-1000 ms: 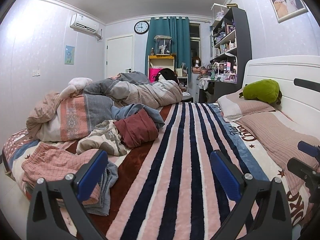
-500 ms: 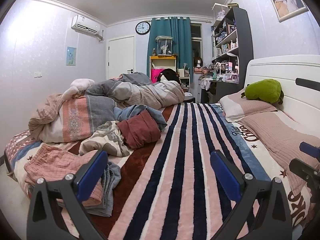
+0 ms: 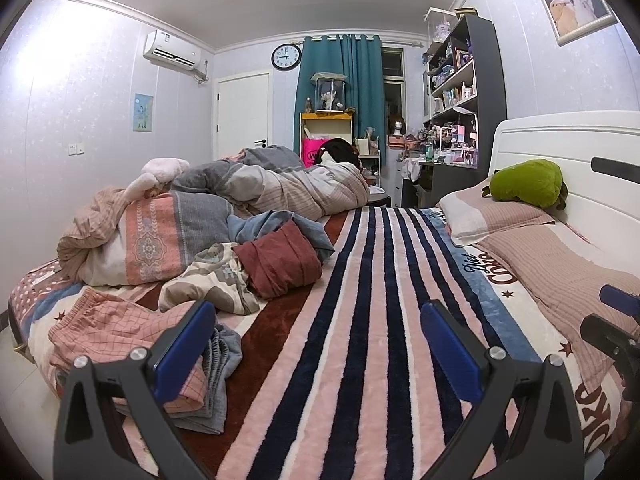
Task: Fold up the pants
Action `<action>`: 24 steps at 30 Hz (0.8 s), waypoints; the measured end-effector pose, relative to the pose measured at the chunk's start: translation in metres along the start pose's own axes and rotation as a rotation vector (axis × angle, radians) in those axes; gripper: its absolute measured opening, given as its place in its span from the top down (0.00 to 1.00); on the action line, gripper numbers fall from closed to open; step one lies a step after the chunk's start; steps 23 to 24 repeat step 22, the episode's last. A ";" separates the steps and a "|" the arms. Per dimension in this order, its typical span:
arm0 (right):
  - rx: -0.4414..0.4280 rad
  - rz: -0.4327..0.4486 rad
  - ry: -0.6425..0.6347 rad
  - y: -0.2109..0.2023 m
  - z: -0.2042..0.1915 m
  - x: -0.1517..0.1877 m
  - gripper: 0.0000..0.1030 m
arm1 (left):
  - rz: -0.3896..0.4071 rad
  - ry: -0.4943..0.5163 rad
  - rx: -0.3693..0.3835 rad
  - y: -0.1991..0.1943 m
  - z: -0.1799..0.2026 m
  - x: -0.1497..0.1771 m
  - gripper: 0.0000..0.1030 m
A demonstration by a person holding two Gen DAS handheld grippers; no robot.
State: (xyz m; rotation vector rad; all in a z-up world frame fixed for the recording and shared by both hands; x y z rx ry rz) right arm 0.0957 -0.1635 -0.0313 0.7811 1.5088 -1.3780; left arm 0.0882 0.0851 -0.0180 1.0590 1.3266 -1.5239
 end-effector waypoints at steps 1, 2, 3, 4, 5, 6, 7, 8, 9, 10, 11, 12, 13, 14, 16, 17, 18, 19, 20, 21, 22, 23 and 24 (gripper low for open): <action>0.000 0.000 0.000 0.000 0.000 0.000 0.01 | 0.000 0.000 0.000 0.000 0.000 0.000 0.02; 0.001 0.001 0.000 0.000 0.000 0.000 0.01 | 0.001 0.000 0.000 0.000 0.000 0.000 0.02; 0.000 0.001 0.001 0.000 0.000 0.000 0.01 | 0.001 -0.001 0.000 0.000 0.000 0.000 0.02; 0.000 0.000 0.001 0.000 0.001 0.000 0.01 | 0.001 -0.001 0.000 0.000 0.001 0.000 0.02; -0.001 0.001 0.001 0.000 0.001 0.000 0.01 | 0.001 0.000 0.000 0.000 0.001 0.000 0.01; -0.001 0.001 0.002 0.000 0.001 0.000 0.01 | 0.001 0.000 0.000 0.000 0.001 0.000 0.02; 0.000 0.001 0.002 0.000 0.001 0.001 0.01 | 0.001 0.000 0.000 0.000 0.001 0.000 0.01; 0.000 0.000 0.003 0.000 0.001 0.000 0.01 | 0.001 -0.001 0.000 0.000 0.001 0.000 0.01; 0.000 0.000 0.003 0.000 0.001 0.001 0.01 | 0.001 -0.001 0.000 -0.001 0.001 0.000 0.01; 0.000 -0.001 0.004 0.000 0.001 0.000 0.01 | 0.002 -0.001 0.000 -0.001 0.001 0.000 0.01; 0.001 -0.001 0.005 -0.001 0.001 0.000 0.01 | 0.001 -0.001 0.000 0.000 0.001 0.000 0.01; 0.000 -0.001 0.005 0.000 0.001 0.000 0.01 | 0.001 -0.001 0.000 0.000 0.001 0.000 0.01; 0.000 -0.001 0.005 0.000 0.002 0.000 0.01 | 0.001 -0.001 0.000 0.000 0.001 0.000 0.01; -0.001 -0.001 0.005 0.000 0.002 0.000 0.01 | 0.002 0.000 0.000 -0.001 0.001 0.000 0.01; 0.000 0.000 0.005 0.000 0.002 0.000 0.01 | 0.002 0.000 -0.001 0.000 0.001 0.000 0.01; 0.000 0.000 0.005 0.000 0.002 0.000 0.01 | 0.001 -0.001 0.000 0.000 0.000 0.000 0.01; 0.000 0.000 0.005 0.000 0.002 0.000 0.01 | 0.001 -0.001 0.001 0.000 0.001 0.000 0.01; 0.000 -0.001 0.006 0.000 0.003 0.001 0.01 | 0.001 0.000 0.002 0.000 0.001 0.000 0.01; -0.001 0.000 0.007 0.000 0.003 0.000 0.01 | -0.003 0.000 0.004 0.000 0.002 0.000 0.01; -0.001 0.000 0.007 0.000 0.003 0.000 0.01 | -0.005 -0.002 0.002 0.000 0.002 -0.001 0.01; 0.000 -0.001 0.007 0.000 0.003 0.001 0.01 | -0.002 -0.002 -0.001 0.000 0.003 -0.002 0.01; 0.000 -0.001 0.007 0.000 0.003 0.001 0.01 | -0.002 -0.002 -0.001 0.000 0.003 -0.002 0.01; 0.000 -0.001 0.007 0.000 0.003 0.001 0.01 | -0.002 -0.002 -0.001 0.000 0.003 -0.002 0.01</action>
Point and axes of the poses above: each gripper's, at about its wrist camera, not at the fingertips, and y roughly the way its jaws point, z to its right, x to its underside, the point moved 5 cm from there along y, roughly the way its jaws point, and after that the axes turned 15 degrees about x, right-handed, at the moved point
